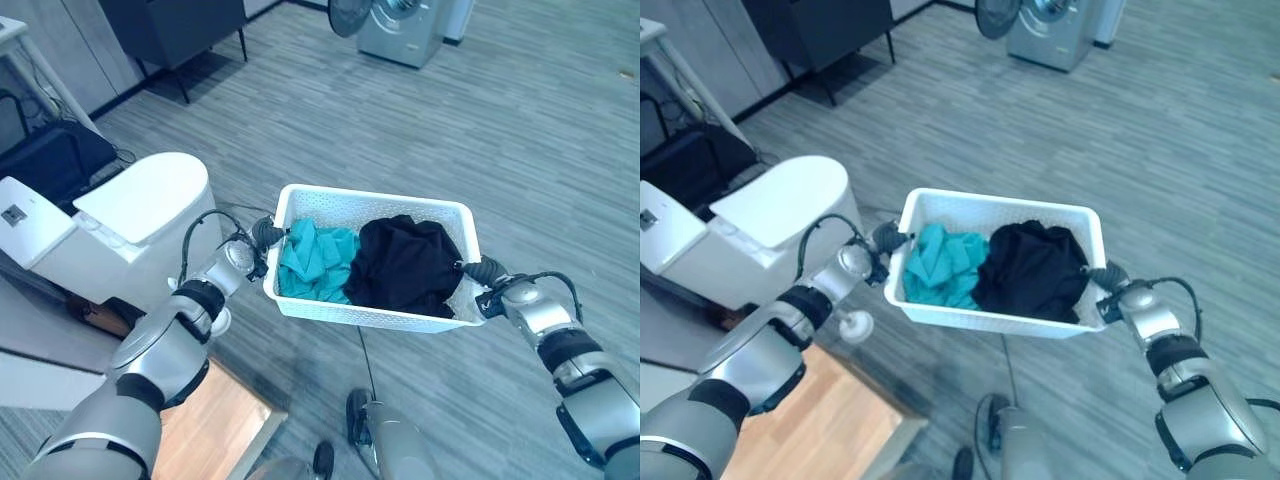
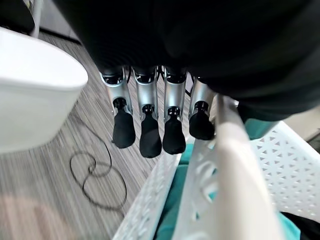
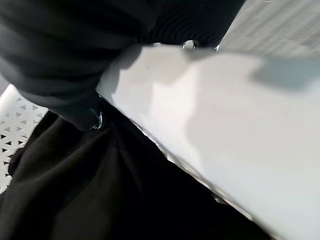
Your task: Grab the laundry basket,head to the washer,open it,put in the laundry and shut it.
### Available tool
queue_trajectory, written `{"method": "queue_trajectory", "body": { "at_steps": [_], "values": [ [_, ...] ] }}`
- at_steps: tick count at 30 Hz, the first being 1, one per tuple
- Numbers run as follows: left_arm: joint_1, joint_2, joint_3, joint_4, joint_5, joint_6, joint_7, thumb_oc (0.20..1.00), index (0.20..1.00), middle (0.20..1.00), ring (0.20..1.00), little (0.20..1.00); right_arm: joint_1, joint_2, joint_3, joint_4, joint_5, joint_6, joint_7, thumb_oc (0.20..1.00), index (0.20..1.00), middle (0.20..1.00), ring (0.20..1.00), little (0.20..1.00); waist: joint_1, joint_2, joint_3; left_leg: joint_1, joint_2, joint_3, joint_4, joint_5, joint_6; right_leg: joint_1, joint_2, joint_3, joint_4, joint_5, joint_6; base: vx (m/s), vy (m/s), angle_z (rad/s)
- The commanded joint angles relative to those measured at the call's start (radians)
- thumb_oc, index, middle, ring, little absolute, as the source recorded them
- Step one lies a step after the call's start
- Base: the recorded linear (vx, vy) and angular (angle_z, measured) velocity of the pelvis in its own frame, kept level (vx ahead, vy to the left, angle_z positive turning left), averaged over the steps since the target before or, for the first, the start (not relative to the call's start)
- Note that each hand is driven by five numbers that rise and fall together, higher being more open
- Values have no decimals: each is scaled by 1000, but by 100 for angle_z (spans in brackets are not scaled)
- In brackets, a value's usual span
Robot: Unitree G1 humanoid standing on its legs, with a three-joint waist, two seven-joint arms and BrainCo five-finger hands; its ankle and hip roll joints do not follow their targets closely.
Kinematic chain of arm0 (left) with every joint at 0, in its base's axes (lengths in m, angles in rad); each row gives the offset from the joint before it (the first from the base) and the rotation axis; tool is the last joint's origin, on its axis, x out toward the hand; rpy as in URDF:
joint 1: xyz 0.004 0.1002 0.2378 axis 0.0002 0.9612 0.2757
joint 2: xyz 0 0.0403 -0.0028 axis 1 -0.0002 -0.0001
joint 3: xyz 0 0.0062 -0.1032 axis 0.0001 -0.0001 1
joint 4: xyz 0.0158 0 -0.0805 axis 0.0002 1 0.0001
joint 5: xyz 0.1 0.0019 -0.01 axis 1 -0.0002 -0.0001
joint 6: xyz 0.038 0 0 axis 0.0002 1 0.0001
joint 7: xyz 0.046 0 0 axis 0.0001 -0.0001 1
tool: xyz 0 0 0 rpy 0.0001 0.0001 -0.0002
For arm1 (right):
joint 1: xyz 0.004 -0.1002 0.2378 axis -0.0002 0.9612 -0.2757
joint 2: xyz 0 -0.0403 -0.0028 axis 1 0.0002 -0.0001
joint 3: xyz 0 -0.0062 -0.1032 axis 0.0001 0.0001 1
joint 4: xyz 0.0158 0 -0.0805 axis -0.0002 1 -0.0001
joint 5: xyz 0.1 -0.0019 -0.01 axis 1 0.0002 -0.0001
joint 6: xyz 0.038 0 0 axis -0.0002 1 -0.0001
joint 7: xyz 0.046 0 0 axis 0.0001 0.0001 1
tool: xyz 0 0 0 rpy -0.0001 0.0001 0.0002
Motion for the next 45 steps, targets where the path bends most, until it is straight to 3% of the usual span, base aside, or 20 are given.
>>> {"method": "queue_trajectory", "body": {
  "at_steps": [1, 6, 9, 11, 12, 13, 16, 17, 19, 21, 23, 24, 28, 30, 34, 36, 38, 40, 43, 45],
  "values": [
    [-29, 91, 7, 69, 56, -13, 53, 200, 200, 200, 200, 200, -118, -47, -45, 3, 68, -91, -1, 200, 200, 200, 200, 200, -1, -46, -78, -99, 67, 55, 41, -8, -47, 145, -65, 49, -115, 165, 103, 478, -209, 42],
    [-40, 102, -3, 82, 67, -14, 49, 200, 200, 200, 200, 200, -144, -28, -28, 24, 50, -81, 0, 200, 200, 200, 200, 200, -15, -56, -129, 3, 90, 84, 38, -89, -63, 196, -71, 5, -150, 218, 103, 403, -197, -9],
    [-38, 95, -1, 94, 40, -25, 58, 200, 200, 200, 200, 200, -169, -42, 2, 41, 53, -81, -6, 200, 200, 200, 200, 200, -49, -34, -152, -24, 151, 91, 227, 10, -114, 232, -19, 37, -59, 185, 51, 436, -285, -19],
    [-44, 115, 2, 90, 14, -23, 49, 200, 200, 200, 200, 200, -193, -40, 19, 40, 74, -83, -8, 200, 200, 200, 200, 200, -41, -54, -141, -137, 190, 143, 563, 167, -131, 316, 3, 38, -58, 141, -4, 333, -350, -18],
    [-45, 116, 2, 89, 14, -23, 49, 200, 200, 200, 200, 200, -193, -40, 19, 39, 74, -82, -8, 200, 200, 200, 200, 200, -41, -51, -139, -140, 194, 143, 572, 162, -132, 316, 6, 37, -58, 141, -4, 380, -396, -11],
    [-42, 131, 16, 80, -2, -24, 48, 200, 200, 200, 200, 200, -187, -51, 9, 24, 78, -84, -12, 200, 200, 200, 200, 200, -28, -69, -128, -203, 219, 185, 742, 232, -141, 366, 14, 48, -70, 117, -37, 182, -187, -31],
    [-59, 132, 15, 78, -17, -22, 51, 200, 200, 200, 200, 200, -200, -63, 14, 7, 86, -82, -20, 200, 200, 200, 200, 200, -7, -83, -107, -296, 254, 255, 811, 202, -123, 418, 14, 59, -96, 89, -45, 236, -164, -61],
    [-73, 120, 13, 73, -22, -22, 53, 200, 200, 200, 200, 200, -202, -65, 24, -17, 79, -78, -23, 200, 200, 200, 200, 200, 10, -91, -95, -392, 261, 286, 766, 175, -117, 451, 10, 78, -102, 70, -40, 223, -65, -50],
    [-75, 115, 18, 69, -24, -24, 56, 200, 200, 200, 200, 200, -189, -68, 21, -44, 74, -80, -27, 200, 200, 200, 200, 200, 24, -88, -87, -429, 260, 293, 702, 160, -115, 472, 18, 88, -104, 54, -36, 269, 36, -73],
    [-71, 114, 27, 33, -27, -27, 59, 200, 200, 200, 200, 200, -116, -75, -19, -119, 64, -94, -39, 200, 200, 200, 200, 200, 61, -81, -83, -449, 247, 279, 336, 181, -109, 524, 24, 110, -106, 14, -16, 427, 149, -56],
    [-69, 113, 20, 16, -32, -29, 61, 200, 200, 200, 200, 200, -73, -74, -45, -130, 57, -113, -49, 200, 200, 200, 200, 200, 92, -56, -83, -457, 228, 187, 58, 235, -122, 570, 55, 133, -105, -28, -11, 479, 128, -25],
    [-69, 113, 14, 8, -34, -32, 60, 200, 200, 200, 200, 200, -67, -71, -50, -124, 54, -117, -54, 200, 200, 200, 200, 200, 99, -55, -82, -474, 220, 156, -3, 244, -127, 592, 59, 145, -105, -47, -10, 365, 69, -12],
    [-64, 107, -3, 13, -41, -38, 60, 200, 200, 200, 200, 200, -69, -45, -42, -92, 45, -126, -55, 200, 200, 200, 200, 200, 113, -59, -81, -508, 206, 123, -42, 258, -138, 640, 60, 177, -80, -95, -13, 313, 84, -25],
    [-56, 109, -1, 25, -48, -41, 66, 200, 200, 200, 200, 200, -93, -23, -30, -38, 33, -111, -47, 200, 200, 200, 200, 200, 133, -30, -127, -470, 222, 124, -39, 295, -123, 669, 55, 215, -41, -133, 1, 479, 278, -45],
    [-57, 120, -13, 34, -50, -42, 60, 200, 200, 200, 200, 200, -105, -7, -27, 16, 36, -111, -41, 200, 200, 200, 200, 200, 150, -36, -153, -463, 204, 123, 24, 299, -106, 678, 29, 239, 18, -131, 15, 355, 222, -50],
    [-52, 140, -35, 52, -47, -40, 56, 200, 200, 200, 200, 200, -113, 10, -48, 129, 47, -106, -37, 200, 200, 200, 200, 200, 146, -57, -182, -409, 149, 152, 71, 233, -52, 598, -8, 253, 295, 70, 77, 566, 379, -17],
    [-58, 144, -41, 55, -44, -38, 55, 200, 200, 200, 200, 200, -135, 13, -39, 158, 43, -107, -35, 200, 200, 200, 200, 200, 144, -52, -183, -384, 137, 157, 72, 211, -33, 557, -13, 251, 393, 123, 94, 281, 235, 3],
    [-72, 158, -54, 63, -37, -30, 52, 200, 200, 200, 200, 200, -167, 10, -35, 192, 39, -102, -31, 200, 200, 200, 200, 200, 130, -33, -168, -313, 130, 160, 67, 176, -2, 475, -33, 206, 589, 191, 102, 243, 252, 7],
    [-86, 157, -62, 102, -19, -22, 48, 200, 200, 200, 200, 200, -201, 2, -32, 264, 38, -98, -25, 200, 200, 200, 200, 200, 113, -9, -153, -229, 134, 162, 41, 150, 18, 365, -77, 113, 687, 142, 83, 282, 218, -13],
    [-105, 144, -60, 120, -12, -24, 49, 200, 200, 200, 200, 200, -228, -19, -19, 306, 43, -99, -18, 200, 200, 200, 200, 200, 83, -11, -138, -190, 120, 131, 19, 142, 14, 307, -39, 91, 616, 61, 58, 311, 72, 8]
  ]
}}
